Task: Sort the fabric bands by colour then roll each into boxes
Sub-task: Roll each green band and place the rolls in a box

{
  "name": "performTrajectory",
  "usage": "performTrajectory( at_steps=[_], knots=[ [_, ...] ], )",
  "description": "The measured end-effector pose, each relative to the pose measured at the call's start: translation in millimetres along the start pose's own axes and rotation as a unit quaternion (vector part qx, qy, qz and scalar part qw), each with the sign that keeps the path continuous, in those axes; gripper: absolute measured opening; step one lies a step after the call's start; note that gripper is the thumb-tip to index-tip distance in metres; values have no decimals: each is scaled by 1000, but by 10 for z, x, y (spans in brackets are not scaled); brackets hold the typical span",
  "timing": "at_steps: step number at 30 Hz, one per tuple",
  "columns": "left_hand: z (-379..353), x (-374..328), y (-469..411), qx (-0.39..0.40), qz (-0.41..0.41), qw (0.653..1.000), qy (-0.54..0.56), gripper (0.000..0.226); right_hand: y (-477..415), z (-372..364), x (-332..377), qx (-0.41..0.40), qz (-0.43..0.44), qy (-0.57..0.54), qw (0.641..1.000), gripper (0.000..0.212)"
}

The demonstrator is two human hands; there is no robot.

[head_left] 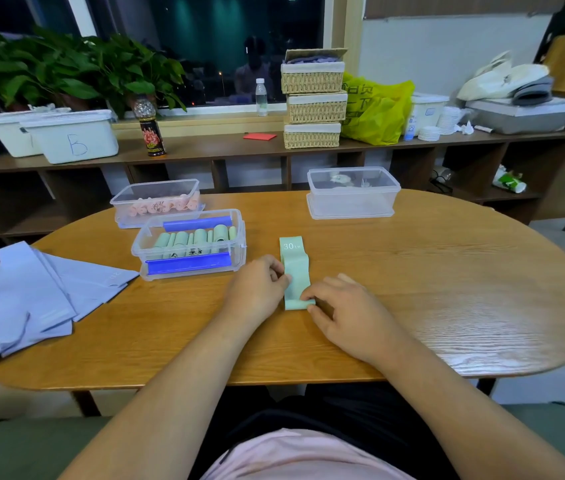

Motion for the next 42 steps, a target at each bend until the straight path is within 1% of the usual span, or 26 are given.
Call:
performTrajectory(
  at_steps=[4,7,9,10,13,15,17,18,20,22,24,27,28,31,33,38,42],
  knots=[
    [19,-18,33,-29,-36,999,15,31,-7,-19,-30,0,-13,12,1000,28],
    [5,-79,42,-38,-96,995,15,27,-11,-41,-42,9,-18,27,999,33],
    [-29,-144,50,-14,-140,990,11,21,-20,-46,-46,13,-22,35,999,35],
    [-53,-170,59,4,-157,988,4,21,-25,-51,-49,16,-24,39,999,36],
    [-106,-206,101,46,-185,981,-42,33,-32,-62,-57,27,-31,64,997,40],
    [-106,-192,138,54,-185,979,-61,40,-37,-72,-72,34,-36,74,996,42],
    [-71,-174,195,61,-177,981,-58,41,-51,-89,-89,40,-42,76,995,43],
    [-40,-156,220,68,-165,983,-42,37,-61,-96,-95,42,-44,76,995,43],
    [-3,-133,270,87,-148,985,-9,23,-83,-114,-107,46,-47,76,995,44],
    [13,-205,345,88,-182,979,-33,11,-104,-128,-114,53,-48,77,994,43],
    [17,-260,390,74,-215,972,-57,12,-109,-143,-114,58,-51,77,994,45],
    [7,-229,363,66,-206,975,-55,11,-95,-101,-136,40,-66,55,995,53],
    [6,-225,356,64,-206,975,-53,10,-84,-58,-137,23,-69,40,997,51],
    [19,-224,356,59,-201,976,-51,7,-52,44,-105,-10,-51,3,999,33],
    [31,-224,358,57,-195,978,-50,6,-45,46,-72,-4,-33,3,999,29],
    [24,-211,342,50,-179,981,-58,3,-119,11,-93,6,-25,-3,1000,34],
    [9,-193,321,32,-193,978,-74,13,-196,-18,-174,23,-40,-5,999,39]
  ],
)
Point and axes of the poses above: each hand's wrist, its own y-axis away from the middle knuckle, its own z-axis out of the back of the hand, x = y × z, the point moved 9 cm from there along -y, towards the middle knuckle
